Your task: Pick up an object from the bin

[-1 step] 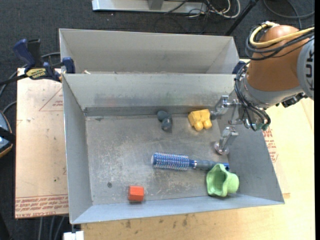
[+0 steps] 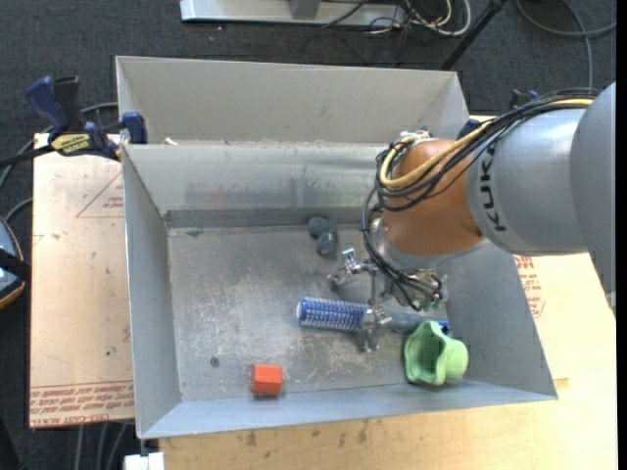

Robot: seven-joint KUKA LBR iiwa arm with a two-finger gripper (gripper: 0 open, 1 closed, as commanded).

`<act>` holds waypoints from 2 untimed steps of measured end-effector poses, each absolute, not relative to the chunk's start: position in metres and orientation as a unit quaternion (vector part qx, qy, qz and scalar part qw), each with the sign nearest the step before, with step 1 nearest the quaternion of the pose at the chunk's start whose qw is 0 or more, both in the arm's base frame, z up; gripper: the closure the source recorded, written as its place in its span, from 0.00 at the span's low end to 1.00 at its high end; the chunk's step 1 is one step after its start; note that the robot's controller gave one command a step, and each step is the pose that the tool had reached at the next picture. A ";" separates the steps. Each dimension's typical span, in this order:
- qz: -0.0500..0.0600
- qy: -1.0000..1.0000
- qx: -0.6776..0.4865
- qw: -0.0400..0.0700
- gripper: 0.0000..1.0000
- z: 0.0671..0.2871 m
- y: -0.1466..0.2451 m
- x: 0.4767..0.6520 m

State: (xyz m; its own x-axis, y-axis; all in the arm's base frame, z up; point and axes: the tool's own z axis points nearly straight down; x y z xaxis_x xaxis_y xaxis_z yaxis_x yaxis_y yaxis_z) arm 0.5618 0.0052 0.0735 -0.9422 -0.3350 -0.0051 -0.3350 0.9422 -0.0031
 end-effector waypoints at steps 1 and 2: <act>0.001 0.998 -0.062 0.001 0.00 0.100 0.024 0.542; 0.001 1.000 0.024 0.002 0.00 0.111 0.019 0.556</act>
Offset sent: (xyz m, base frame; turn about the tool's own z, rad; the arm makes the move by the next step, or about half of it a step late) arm -0.0202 0.0170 0.0265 0.2187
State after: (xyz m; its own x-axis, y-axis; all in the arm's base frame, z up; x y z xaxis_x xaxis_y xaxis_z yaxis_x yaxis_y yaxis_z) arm 0.5558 0.0186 0.1110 -0.9988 0.0483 -0.0030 0.0483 0.9988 0.0013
